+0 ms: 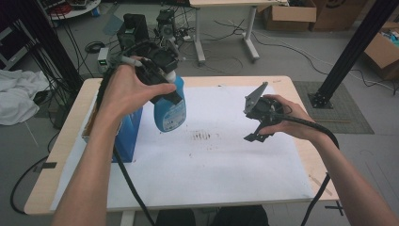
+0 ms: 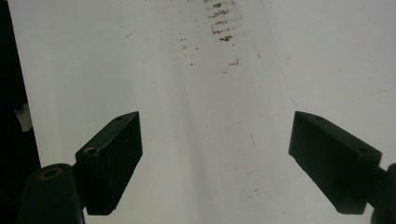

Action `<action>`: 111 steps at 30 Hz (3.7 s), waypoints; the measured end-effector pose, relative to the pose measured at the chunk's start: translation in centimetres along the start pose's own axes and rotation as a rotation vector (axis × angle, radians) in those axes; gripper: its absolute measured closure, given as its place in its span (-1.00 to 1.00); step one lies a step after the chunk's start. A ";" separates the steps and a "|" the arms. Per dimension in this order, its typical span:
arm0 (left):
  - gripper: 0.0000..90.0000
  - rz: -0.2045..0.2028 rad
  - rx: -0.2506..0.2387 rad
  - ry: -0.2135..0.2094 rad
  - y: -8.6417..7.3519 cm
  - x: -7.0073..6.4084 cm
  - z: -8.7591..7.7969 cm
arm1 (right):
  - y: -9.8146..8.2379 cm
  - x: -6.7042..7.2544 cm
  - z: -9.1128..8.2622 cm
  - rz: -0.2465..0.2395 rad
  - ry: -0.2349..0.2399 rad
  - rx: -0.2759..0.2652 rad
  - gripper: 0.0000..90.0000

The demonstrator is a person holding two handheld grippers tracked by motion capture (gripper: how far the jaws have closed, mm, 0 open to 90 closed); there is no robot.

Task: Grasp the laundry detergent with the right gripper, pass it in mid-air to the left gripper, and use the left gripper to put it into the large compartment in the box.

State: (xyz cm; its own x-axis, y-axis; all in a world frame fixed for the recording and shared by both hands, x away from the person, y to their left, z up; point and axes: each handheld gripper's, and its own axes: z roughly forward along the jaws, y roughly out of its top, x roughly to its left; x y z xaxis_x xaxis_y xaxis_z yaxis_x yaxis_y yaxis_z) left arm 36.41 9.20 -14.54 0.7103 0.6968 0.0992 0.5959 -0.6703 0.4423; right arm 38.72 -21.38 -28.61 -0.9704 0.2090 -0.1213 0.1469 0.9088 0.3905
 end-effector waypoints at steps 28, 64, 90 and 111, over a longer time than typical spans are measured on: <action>-0.11 -0.599 0.020 0.264 -5.9 8.6 -3.9 | -1.0 0.0 0.0 0.013 -0.021 0.059 -0.60; -0.11 -0.764 0.086 0.288 -12.0 11.6 4.0 | -1.2 0.4 0.8 0.014 -0.026 0.105 -0.59; -0.11 -0.784 0.138 0.275 -14.2 11.5 8.9 | -2.1 0.8 1.5 0.028 -0.019 0.120 -0.59; -0.11 -0.785 0.157 0.266 -15.4 11.4 10.7 | -2.4 1.0 2.2 0.026 -0.012 0.138 -0.59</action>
State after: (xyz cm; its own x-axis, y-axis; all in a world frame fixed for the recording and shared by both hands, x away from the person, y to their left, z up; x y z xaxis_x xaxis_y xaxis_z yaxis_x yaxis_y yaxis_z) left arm 39.30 24.75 -29.75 -0.0324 0.9990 0.0300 0.9391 0.0202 0.3431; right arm 37.80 -22.57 -31.67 -0.9637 0.2367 -0.1235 0.1979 0.9437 0.2649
